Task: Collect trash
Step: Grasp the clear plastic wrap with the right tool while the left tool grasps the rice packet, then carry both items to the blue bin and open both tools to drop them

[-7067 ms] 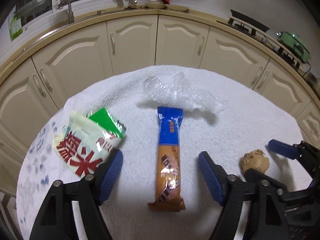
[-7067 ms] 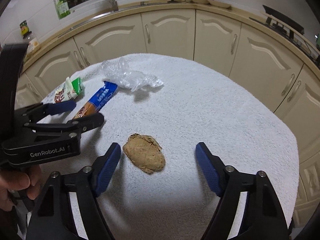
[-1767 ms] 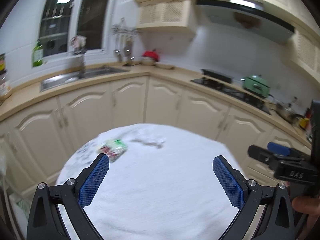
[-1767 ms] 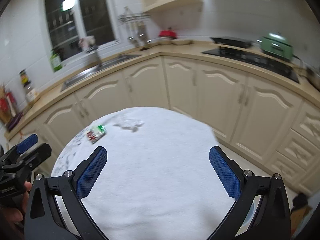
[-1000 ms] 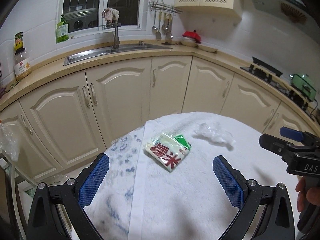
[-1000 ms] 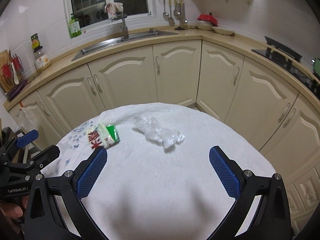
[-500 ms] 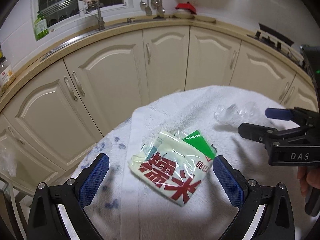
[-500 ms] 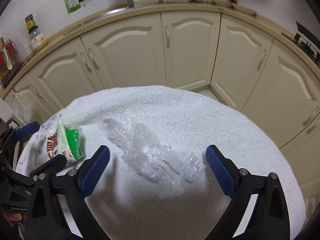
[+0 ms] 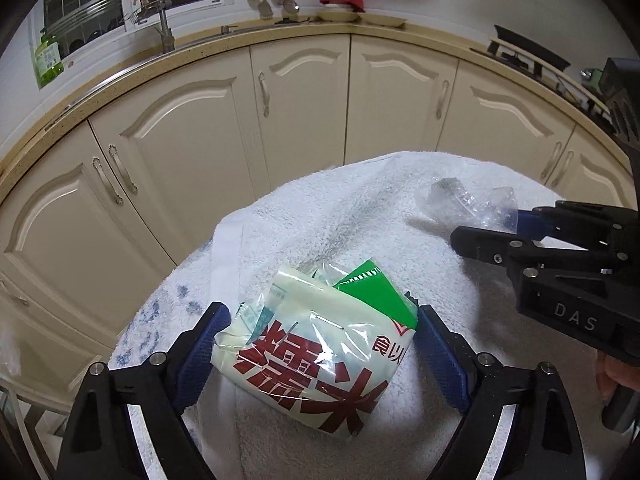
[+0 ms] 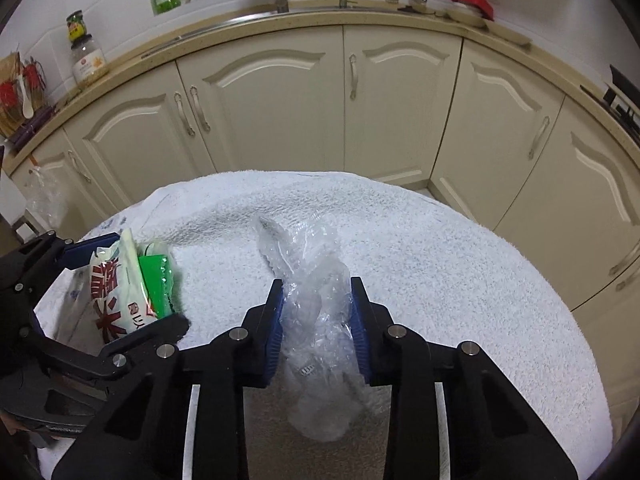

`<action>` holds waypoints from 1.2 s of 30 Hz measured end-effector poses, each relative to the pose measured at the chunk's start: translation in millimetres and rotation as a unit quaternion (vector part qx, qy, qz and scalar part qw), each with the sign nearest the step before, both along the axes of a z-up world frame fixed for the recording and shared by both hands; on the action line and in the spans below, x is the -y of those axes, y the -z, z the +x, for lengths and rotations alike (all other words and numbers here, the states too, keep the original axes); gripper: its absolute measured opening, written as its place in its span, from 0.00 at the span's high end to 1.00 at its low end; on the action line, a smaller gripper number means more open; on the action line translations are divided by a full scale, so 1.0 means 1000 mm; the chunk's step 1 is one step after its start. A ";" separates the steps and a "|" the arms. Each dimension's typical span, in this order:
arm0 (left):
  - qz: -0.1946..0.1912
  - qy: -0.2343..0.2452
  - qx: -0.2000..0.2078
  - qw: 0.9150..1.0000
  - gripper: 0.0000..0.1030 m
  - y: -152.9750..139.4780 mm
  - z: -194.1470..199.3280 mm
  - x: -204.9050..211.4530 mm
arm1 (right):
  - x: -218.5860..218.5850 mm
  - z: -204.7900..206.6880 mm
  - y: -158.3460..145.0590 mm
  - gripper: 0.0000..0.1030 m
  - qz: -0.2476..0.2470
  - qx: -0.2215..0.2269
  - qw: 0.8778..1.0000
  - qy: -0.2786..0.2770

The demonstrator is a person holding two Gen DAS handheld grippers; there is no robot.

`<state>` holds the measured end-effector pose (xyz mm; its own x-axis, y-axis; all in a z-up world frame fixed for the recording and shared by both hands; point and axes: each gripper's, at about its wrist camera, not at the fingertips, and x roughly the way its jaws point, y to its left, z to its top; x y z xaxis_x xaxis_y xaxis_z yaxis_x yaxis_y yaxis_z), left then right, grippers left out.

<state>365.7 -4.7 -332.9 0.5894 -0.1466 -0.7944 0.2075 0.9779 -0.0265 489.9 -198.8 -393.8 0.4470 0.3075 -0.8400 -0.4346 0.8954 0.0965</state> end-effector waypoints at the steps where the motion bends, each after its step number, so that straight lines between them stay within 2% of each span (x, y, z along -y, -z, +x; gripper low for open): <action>1: -0.002 0.000 0.000 1.000 0.15 0.000 -0.005 0.000 | 0.002 -0.003 -0.001 0.72 0.006 -0.003 1.000 0.001; 10: -0.046 -0.017 0.005 0.999 0.15 -0.002 -0.020 -0.021 | 0.031 -0.041 -0.018 0.72 0.047 -0.017 0.998 0.027; 18: -0.079 -0.022 0.048 0.995 0.15 -0.034 -0.058 -0.020 | 0.069 -0.099 -0.061 0.72 0.072 0.009 0.996 0.058; 24: -0.100 0.005 0.085 0.991 0.15 -0.061 -0.090 0.003 | 0.108 -0.146 -0.091 0.72 0.086 0.035 0.991 0.092; 29: -0.112 0.046 0.109 0.987 0.15 -0.071 -0.124 0.034 | 0.153 -0.194 -0.112 0.72 0.096 0.057 0.985 0.135; 36: -0.133 0.114 0.120 0.977 0.15 -0.079 -0.201 0.074 | 0.225 -0.263 -0.142 0.72 0.104 0.093 0.969 0.204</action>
